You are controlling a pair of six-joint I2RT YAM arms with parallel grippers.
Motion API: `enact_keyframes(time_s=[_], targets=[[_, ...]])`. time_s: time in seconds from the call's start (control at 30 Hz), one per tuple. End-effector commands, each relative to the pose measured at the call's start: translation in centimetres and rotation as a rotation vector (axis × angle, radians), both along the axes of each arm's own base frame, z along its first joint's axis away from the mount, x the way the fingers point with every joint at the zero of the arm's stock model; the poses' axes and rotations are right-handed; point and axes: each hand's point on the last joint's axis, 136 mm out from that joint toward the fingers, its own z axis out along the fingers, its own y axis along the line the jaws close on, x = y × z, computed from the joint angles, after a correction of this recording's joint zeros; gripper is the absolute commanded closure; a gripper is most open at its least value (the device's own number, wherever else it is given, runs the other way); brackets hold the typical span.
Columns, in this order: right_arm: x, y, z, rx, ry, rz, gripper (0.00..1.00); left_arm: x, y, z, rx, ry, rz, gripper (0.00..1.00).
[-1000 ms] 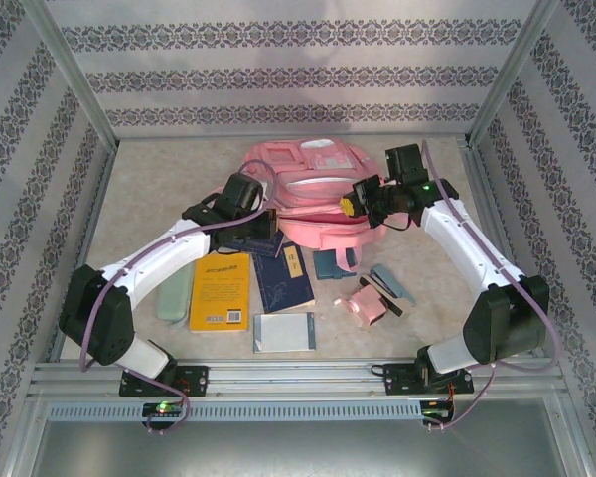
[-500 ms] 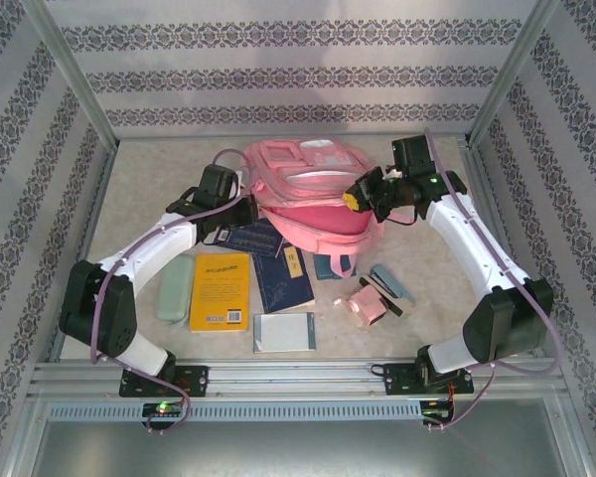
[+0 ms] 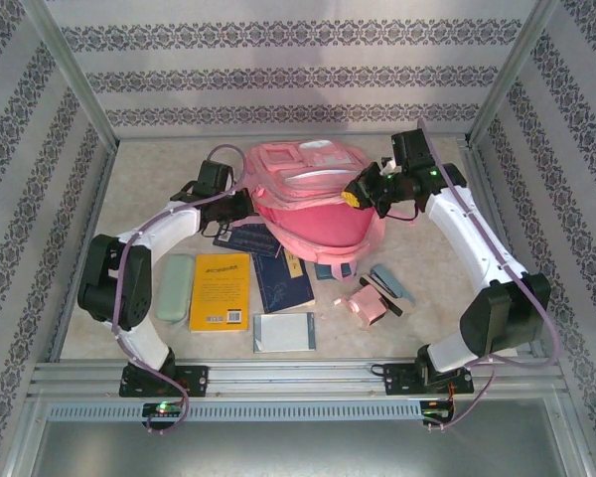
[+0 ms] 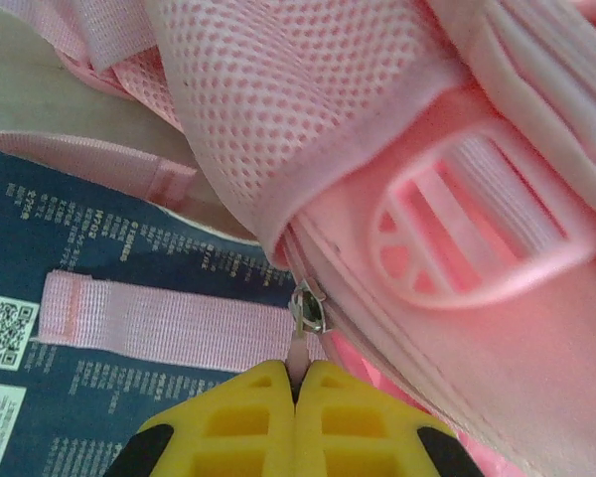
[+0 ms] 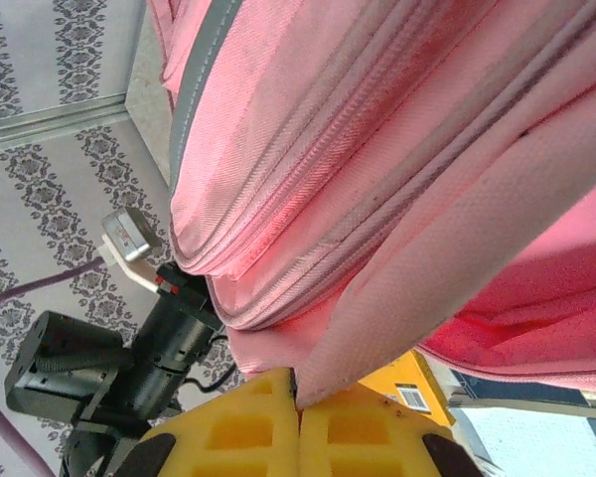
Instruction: Pack the student bag
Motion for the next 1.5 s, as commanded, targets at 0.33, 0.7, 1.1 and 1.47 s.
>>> enact_keyframes(time_s=[0.33,0.7,1.1,1.47], targets=[[5.3,1.5,4.8,-0.023,-0.213,0.080,1.00,-4.7,6.3,7.3,0.045,-0.094,0.265,0.53],[8.4,9.1,11.5,0.076,-0.413,0.253,1.00,-12.9,6.9,11.1,0.128,0.004,0.188,0.50],[3.9,17.2,13.3,0.165,-0.518,0.628,1.00,-17.7,7.1,19.1,0.213,0.016,0.094,0.49],[1.1,11.5,4.1,-0.418,-0.388,0.767,1.00,-16.7,3.2,19.6,0.309,-0.045,-0.118,0.47]])
